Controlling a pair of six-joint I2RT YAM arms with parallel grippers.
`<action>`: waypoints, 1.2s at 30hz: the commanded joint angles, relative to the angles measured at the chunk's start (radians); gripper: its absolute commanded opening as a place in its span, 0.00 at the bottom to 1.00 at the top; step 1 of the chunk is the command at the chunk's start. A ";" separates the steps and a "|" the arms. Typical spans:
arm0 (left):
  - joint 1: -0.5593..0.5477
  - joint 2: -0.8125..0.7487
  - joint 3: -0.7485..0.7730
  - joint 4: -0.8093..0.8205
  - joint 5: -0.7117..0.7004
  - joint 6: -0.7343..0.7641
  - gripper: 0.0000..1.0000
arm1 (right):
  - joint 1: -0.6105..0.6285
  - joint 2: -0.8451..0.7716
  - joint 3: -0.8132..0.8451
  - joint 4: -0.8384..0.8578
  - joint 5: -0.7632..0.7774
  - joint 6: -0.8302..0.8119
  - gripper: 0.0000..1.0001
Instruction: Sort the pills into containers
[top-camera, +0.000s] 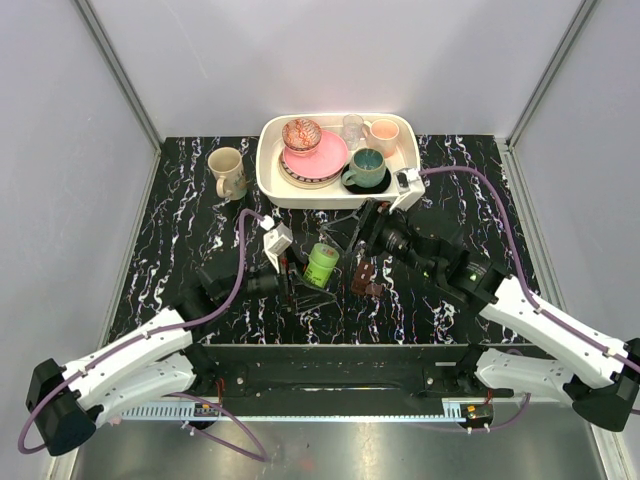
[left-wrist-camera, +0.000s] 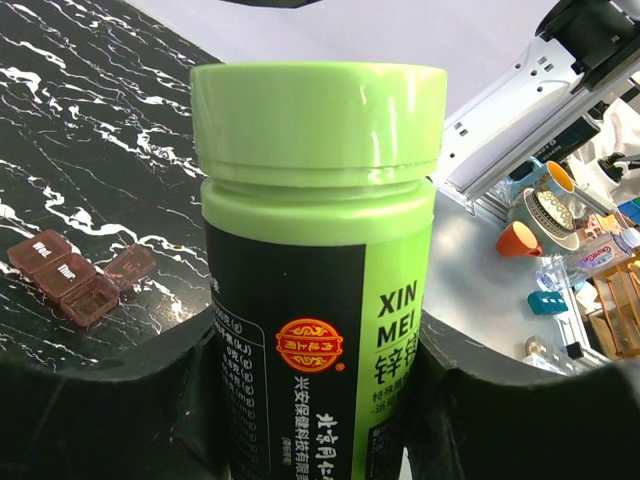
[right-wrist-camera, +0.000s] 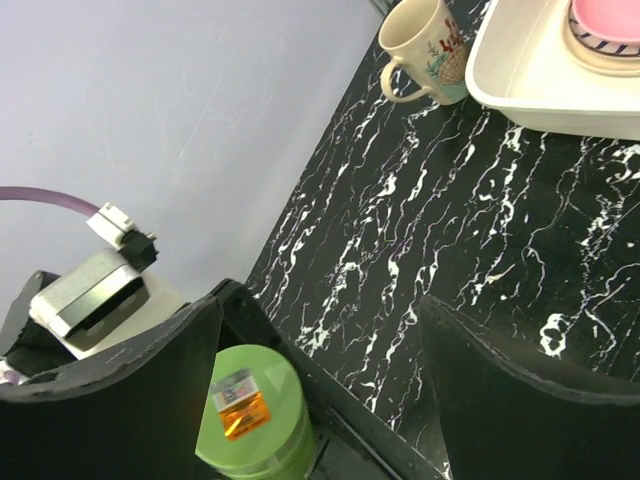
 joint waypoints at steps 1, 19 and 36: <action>-0.003 0.017 0.051 0.070 -0.032 0.006 0.00 | 0.023 -0.007 0.022 0.030 -0.030 0.029 0.85; -0.003 0.065 0.080 0.098 -0.054 -0.007 0.00 | 0.087 -0.001 -0.018 0.012 -0.001 0.048 0.83; -0.003 0.066 0.076 0.119 -0.054 -0.024 0.00 | 0.090 0.019 -0.029 0.021 -0.012 0.051 0.71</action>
